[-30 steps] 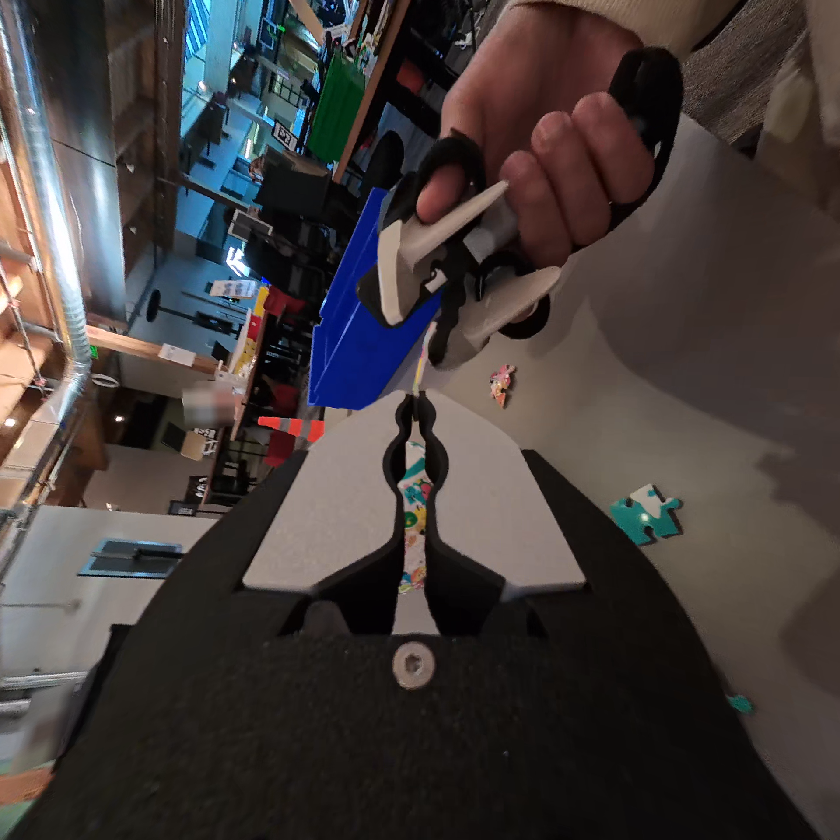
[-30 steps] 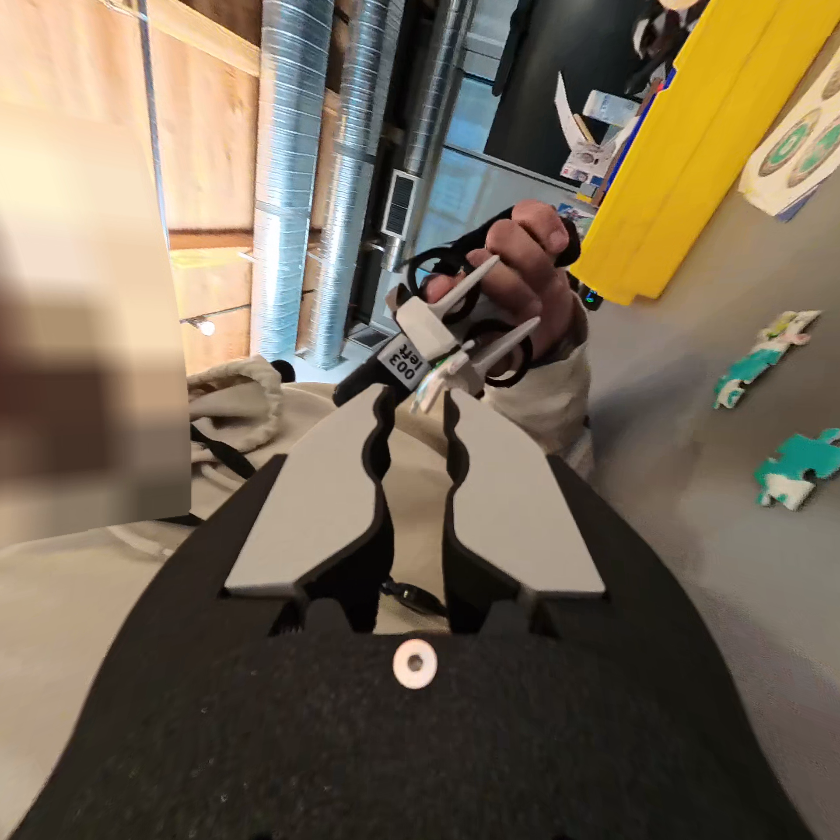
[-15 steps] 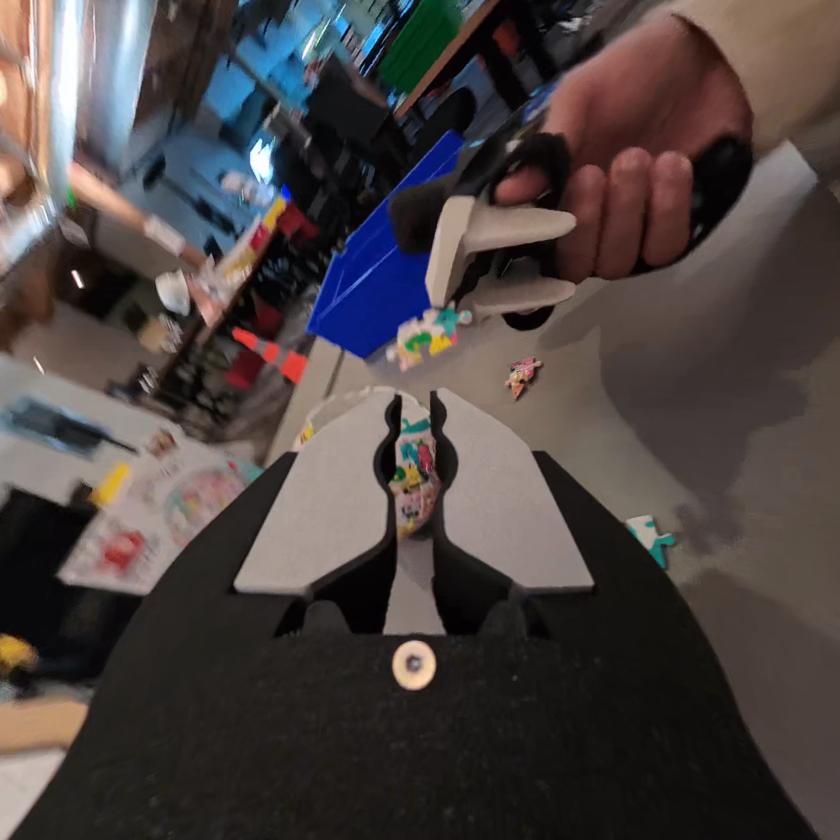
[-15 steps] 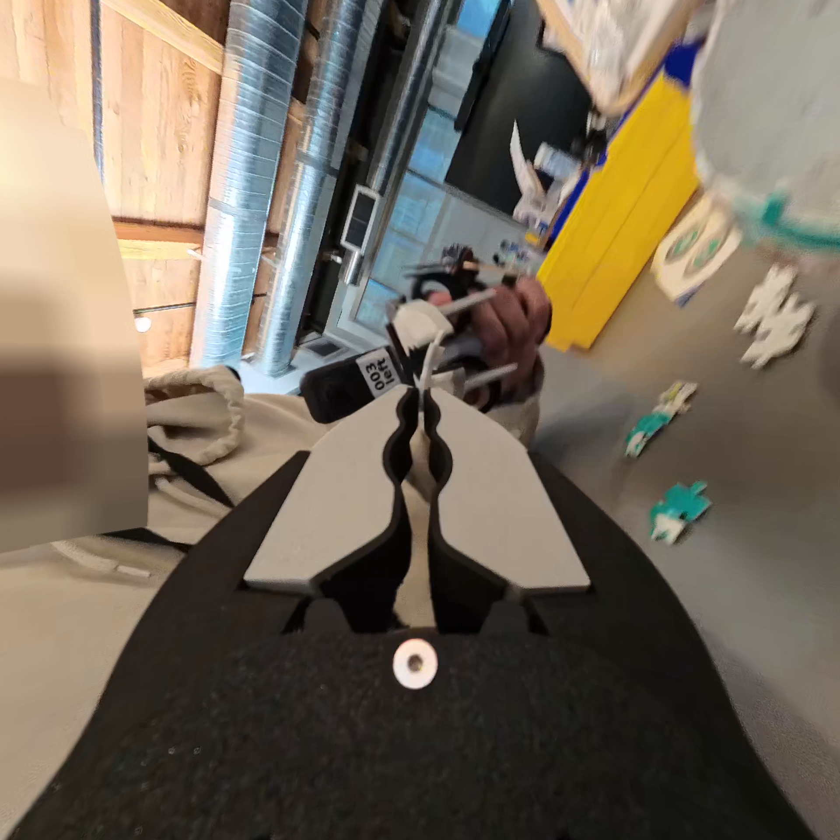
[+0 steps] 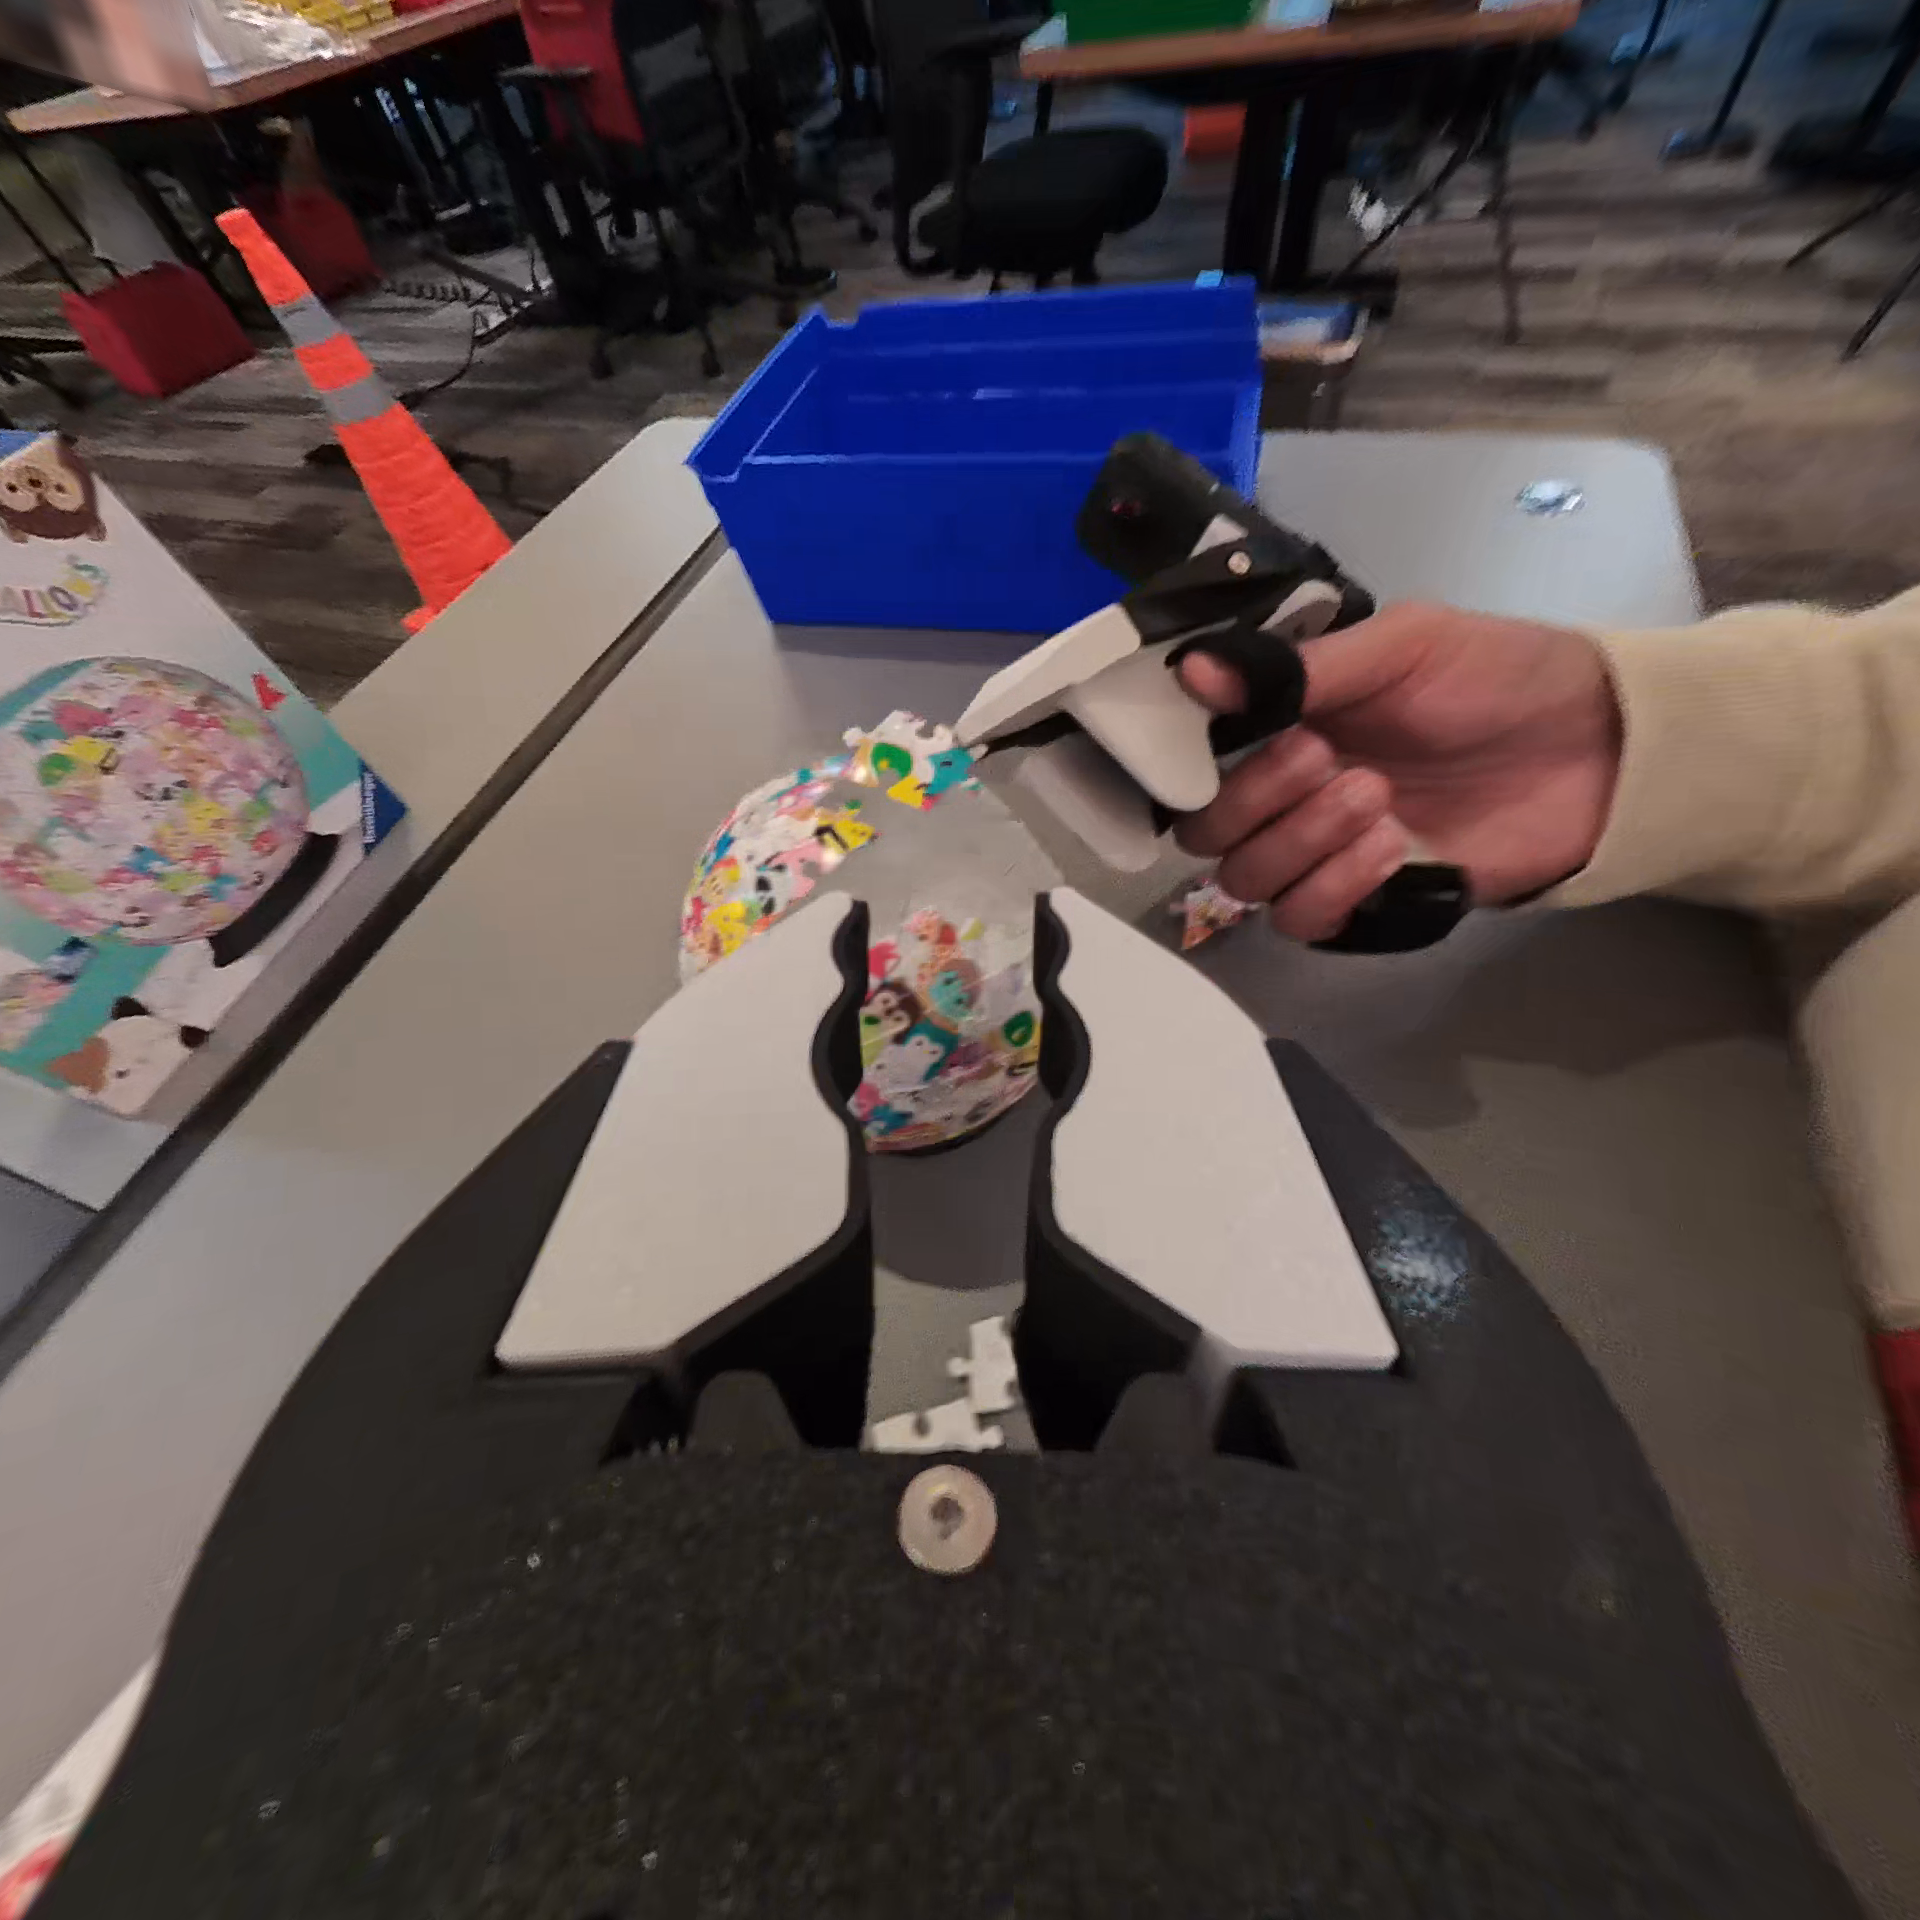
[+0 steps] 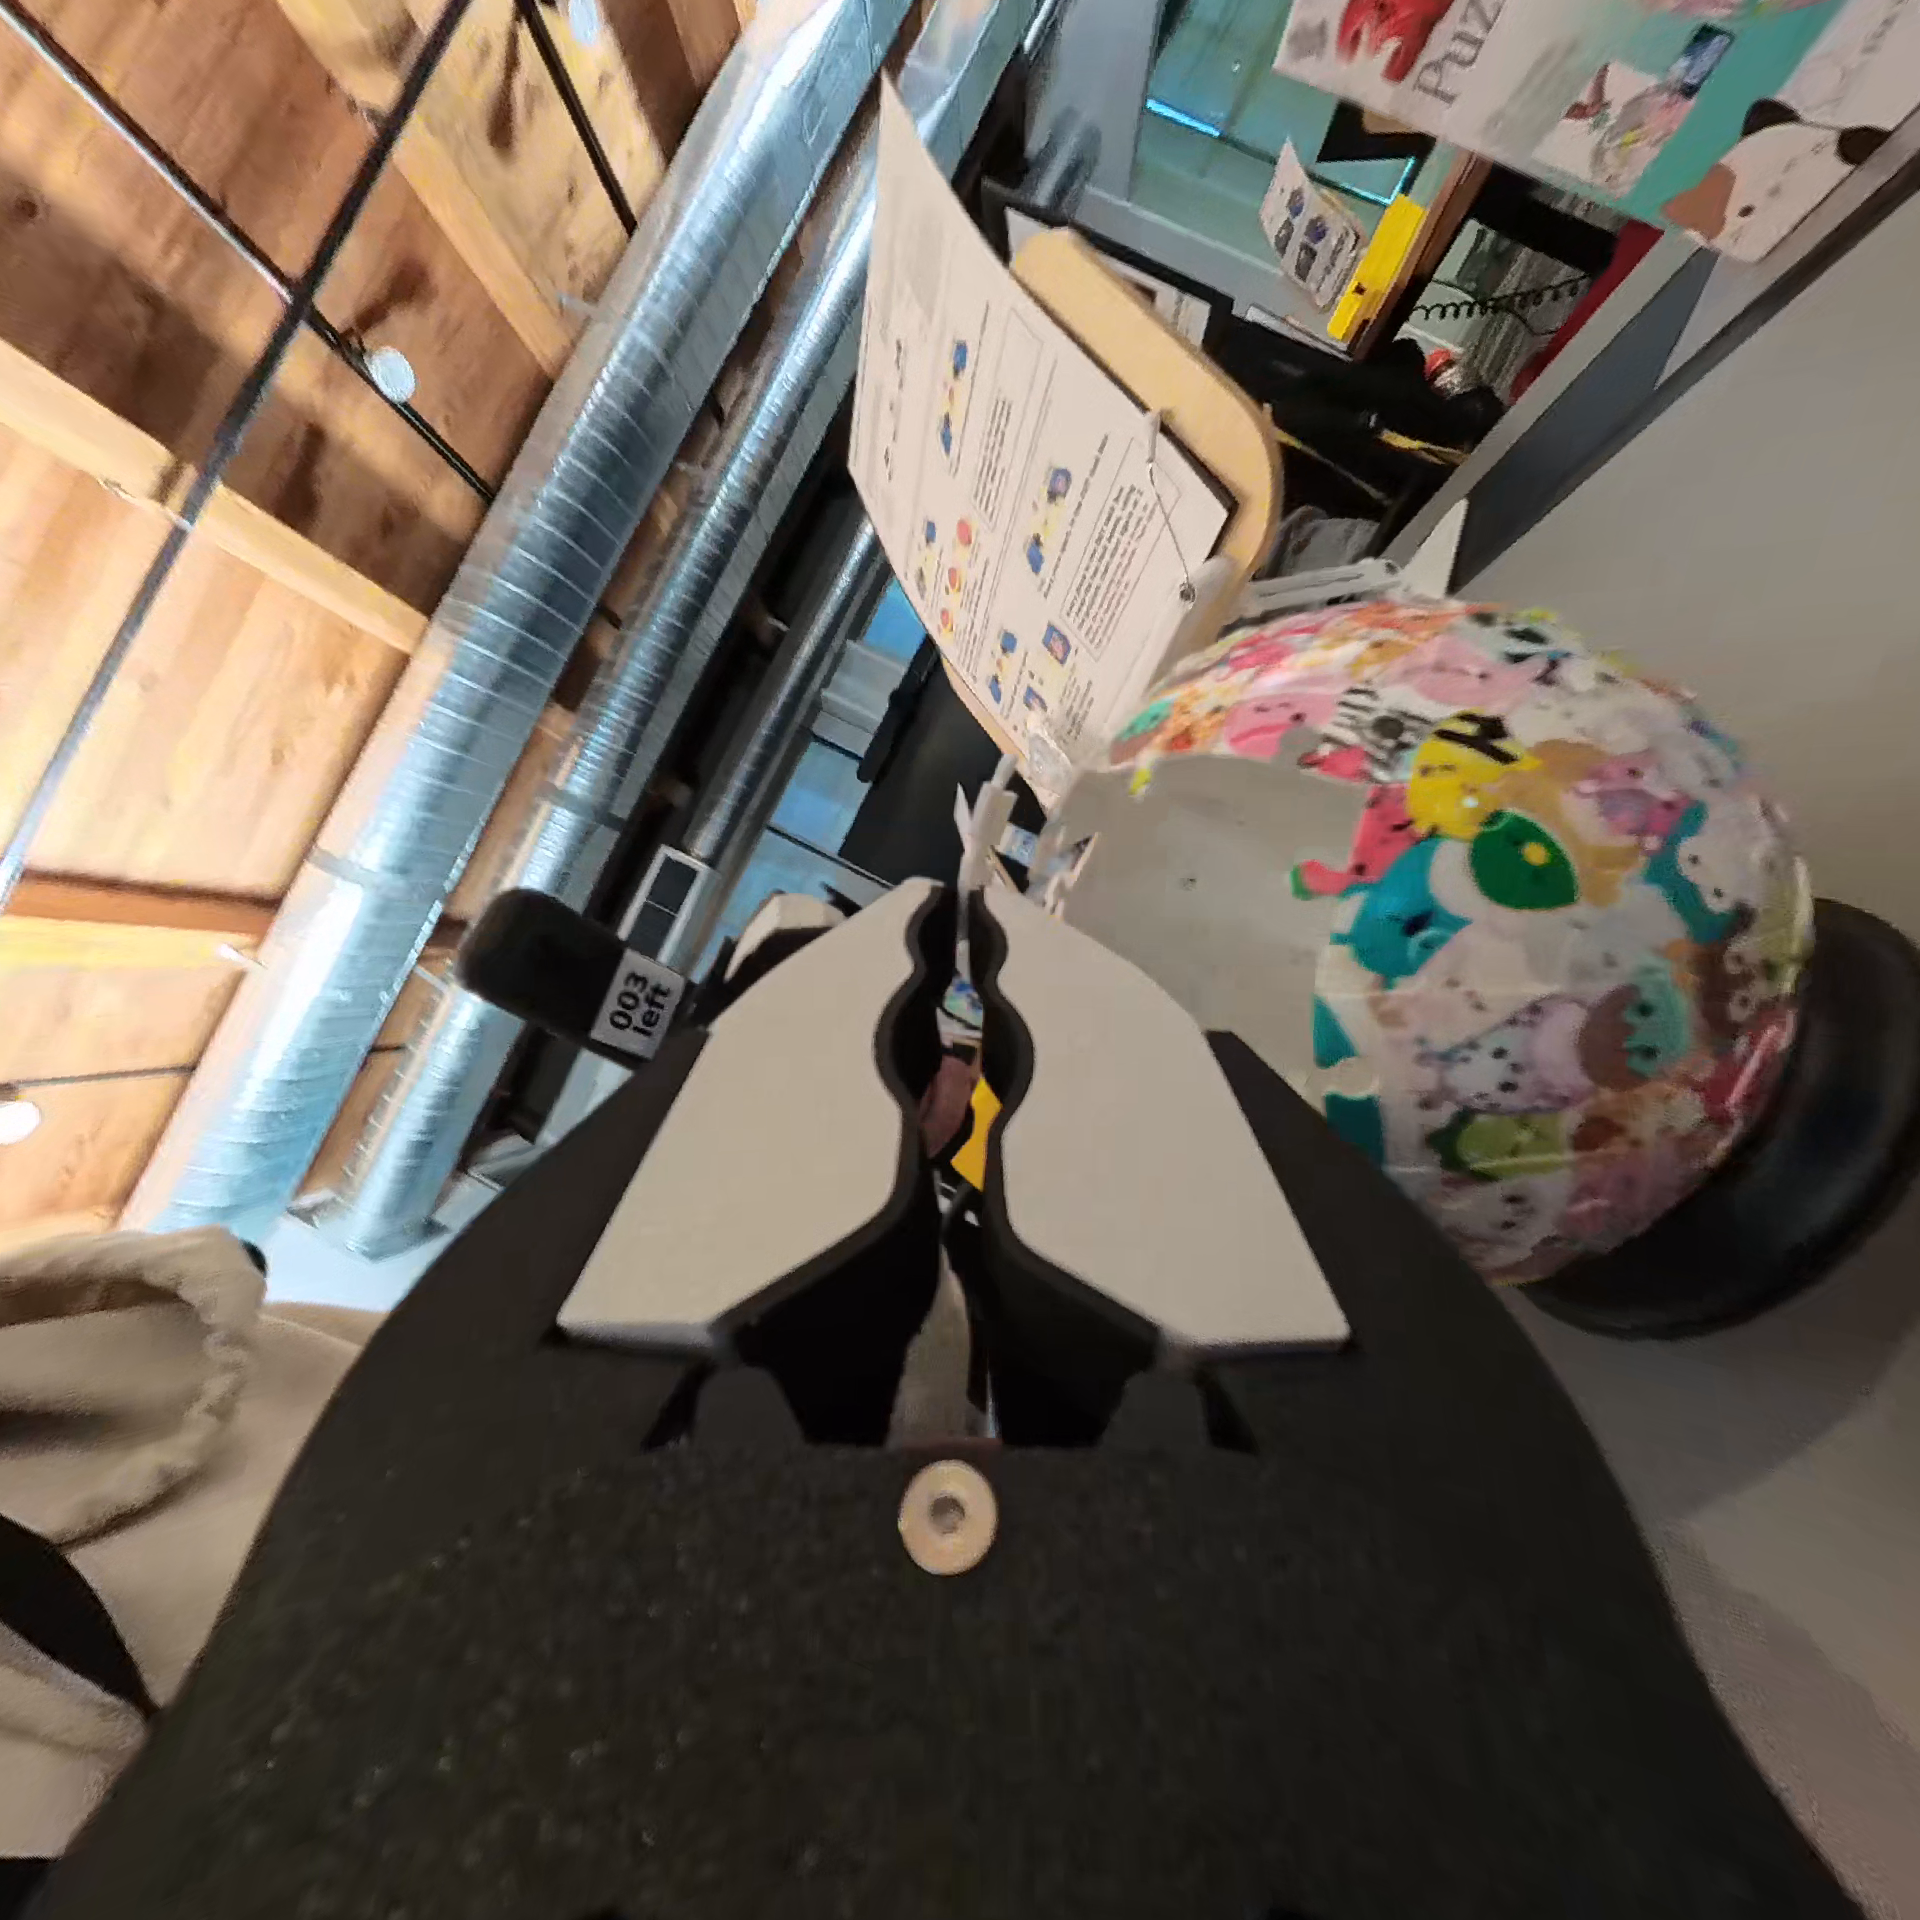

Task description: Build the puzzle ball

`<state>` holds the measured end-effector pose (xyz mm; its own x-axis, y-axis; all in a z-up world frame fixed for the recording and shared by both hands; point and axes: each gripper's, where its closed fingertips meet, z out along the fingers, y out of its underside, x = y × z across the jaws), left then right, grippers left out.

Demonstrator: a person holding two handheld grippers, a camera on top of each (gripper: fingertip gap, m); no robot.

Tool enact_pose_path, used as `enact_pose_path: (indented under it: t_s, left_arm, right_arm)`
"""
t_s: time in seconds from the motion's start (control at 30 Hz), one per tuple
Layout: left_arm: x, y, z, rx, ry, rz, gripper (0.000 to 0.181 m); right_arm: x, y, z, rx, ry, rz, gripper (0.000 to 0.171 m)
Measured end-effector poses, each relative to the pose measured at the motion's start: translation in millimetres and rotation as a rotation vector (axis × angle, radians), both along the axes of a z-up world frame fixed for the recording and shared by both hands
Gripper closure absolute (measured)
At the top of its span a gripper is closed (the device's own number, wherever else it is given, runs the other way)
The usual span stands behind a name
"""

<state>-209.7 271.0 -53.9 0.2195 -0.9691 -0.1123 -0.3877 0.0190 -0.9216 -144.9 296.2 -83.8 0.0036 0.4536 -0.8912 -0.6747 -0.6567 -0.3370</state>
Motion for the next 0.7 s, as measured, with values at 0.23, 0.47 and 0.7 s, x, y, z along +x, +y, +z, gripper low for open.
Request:
enact_pose_path:
  t_s: [0.23,0.47,0.7]
  left_arm:
    - [15,18,-22,-0.026,0.087,-0.075,0.152]
    - [28,37,-24,-0.001,0.116,-0.090,0.152]
    - [38,41,-35,0.071,0.195,-0.101,0.152]
  right_arm:
    - [5,9,-8,-0.072,0.132,0.011,0.169]
    - [3,14,-6,-0.133,0.202,0.021,0.169]
    - [1,10,-4,-0.142,0.207,0.023,0.169]
